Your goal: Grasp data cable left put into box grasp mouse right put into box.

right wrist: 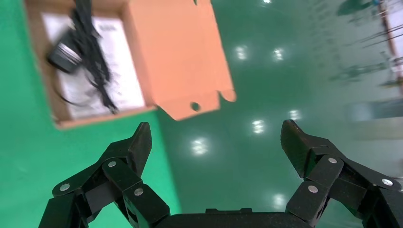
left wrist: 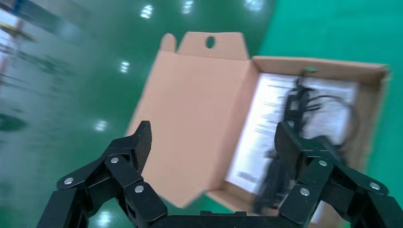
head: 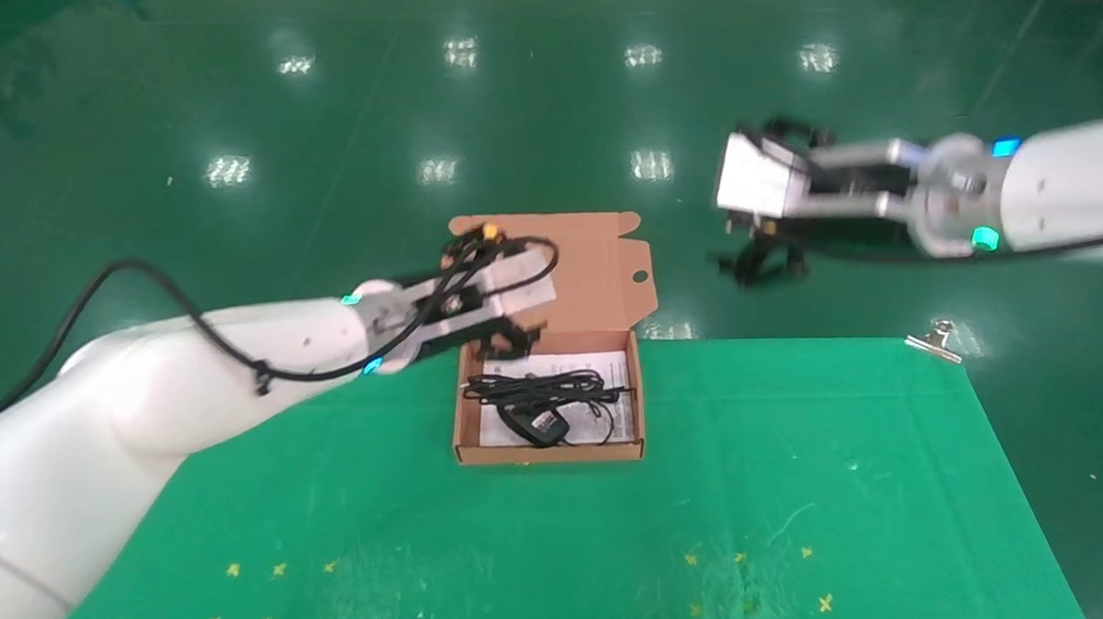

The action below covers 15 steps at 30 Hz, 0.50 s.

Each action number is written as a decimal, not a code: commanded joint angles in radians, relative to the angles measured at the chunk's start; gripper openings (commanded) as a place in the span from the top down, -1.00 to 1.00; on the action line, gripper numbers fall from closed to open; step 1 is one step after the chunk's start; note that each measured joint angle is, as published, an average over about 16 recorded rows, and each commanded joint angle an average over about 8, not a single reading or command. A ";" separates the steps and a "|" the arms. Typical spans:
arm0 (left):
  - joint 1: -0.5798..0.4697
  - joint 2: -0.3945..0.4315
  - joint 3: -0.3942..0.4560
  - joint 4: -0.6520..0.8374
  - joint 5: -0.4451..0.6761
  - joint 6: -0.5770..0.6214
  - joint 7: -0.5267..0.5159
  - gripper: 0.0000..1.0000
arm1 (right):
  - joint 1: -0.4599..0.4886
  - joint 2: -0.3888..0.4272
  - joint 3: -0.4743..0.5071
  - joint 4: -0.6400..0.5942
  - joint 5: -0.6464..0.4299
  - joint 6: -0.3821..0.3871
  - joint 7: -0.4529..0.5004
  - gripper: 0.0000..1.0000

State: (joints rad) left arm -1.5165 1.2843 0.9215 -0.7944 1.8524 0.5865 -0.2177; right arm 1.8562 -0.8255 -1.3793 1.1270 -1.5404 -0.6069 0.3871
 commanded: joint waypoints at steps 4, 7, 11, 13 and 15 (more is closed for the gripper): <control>0.042 -0.062 -0.061 -0.045 -0.105 0.086 0.003 -1.00 | -0.076 0.021 0.106 0.015 0.078 -0.086 -0.019 -1.00; 0.068 -0.102 -0.099 -0.074 -0.171 0.139 0.005 -1.00 | -0.122 0.033 0.172 0.025 0.126 -0.139 -0.031 -1.00; 0.102 -0.155 -0.149 -0.112 -0.260 0.211 0.007 -1.00 | -0.184 0.050 0.259 0.037 0.191 -0.209 -0.047 -1.00; 0.120 -0.181 -0.174 -0.131 -0.303 0.246 0.008 -1.00 | -0.215 0.059 0.302 0.043 0.222 -0.244 -0.055 -1.00; 0.136 -0.207 -0.198 -0.150 -0.346 0.281 0.009 -1.00 | -0.245 0.067 0.344 0.049 0.254 -0.278 -0.062 -1.00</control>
State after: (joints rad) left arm -1.3801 1.0777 0.7230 -0.9445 1.5065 0.8673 -0.2083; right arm 1.6113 -0.7583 -1.0347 1.1763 -1.2867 -0.8853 0.3246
